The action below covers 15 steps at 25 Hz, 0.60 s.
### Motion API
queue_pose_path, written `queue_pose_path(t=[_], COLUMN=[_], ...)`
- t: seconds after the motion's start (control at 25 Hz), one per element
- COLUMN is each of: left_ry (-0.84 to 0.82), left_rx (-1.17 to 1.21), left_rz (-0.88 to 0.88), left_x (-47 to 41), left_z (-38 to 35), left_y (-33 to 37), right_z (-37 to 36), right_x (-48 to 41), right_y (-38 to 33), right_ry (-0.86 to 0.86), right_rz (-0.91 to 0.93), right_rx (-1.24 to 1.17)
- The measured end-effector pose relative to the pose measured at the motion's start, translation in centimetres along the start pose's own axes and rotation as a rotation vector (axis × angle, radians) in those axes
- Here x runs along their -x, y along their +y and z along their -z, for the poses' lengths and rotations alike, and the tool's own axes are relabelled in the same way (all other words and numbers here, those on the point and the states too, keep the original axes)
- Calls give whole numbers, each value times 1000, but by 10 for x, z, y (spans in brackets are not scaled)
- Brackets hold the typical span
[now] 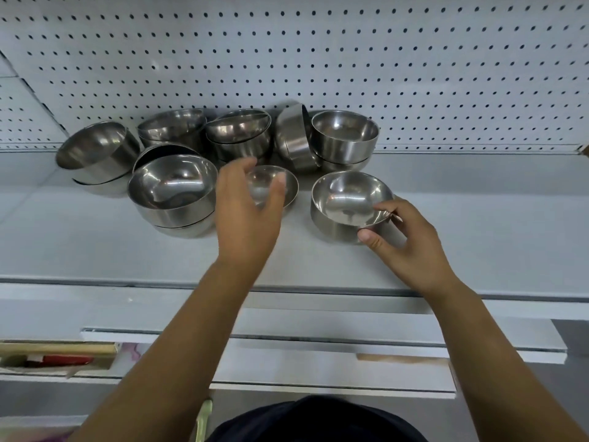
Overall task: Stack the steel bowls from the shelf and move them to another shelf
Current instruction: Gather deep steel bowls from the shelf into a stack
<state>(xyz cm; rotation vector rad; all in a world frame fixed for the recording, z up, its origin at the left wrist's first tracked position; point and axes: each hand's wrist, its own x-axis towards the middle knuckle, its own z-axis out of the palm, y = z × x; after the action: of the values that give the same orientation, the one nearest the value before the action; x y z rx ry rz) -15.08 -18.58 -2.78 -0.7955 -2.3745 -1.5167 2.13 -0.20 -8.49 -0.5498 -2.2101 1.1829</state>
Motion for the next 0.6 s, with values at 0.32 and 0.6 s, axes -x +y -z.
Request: queue_pose_path(t=[0.32, 0.6], left_ry=[-278, -287], left_rx=[-149, -256], left_rz=[248, 346], left_x=[-83, -101], left_z=[-49, -72], left_y=[16, 13], right_z=[21, 2], right_x=[-22, -26], right_y=[3, 14], right_ry=[-293, -281], right_rz=[-125, -78], right_rx=[-63, -9])
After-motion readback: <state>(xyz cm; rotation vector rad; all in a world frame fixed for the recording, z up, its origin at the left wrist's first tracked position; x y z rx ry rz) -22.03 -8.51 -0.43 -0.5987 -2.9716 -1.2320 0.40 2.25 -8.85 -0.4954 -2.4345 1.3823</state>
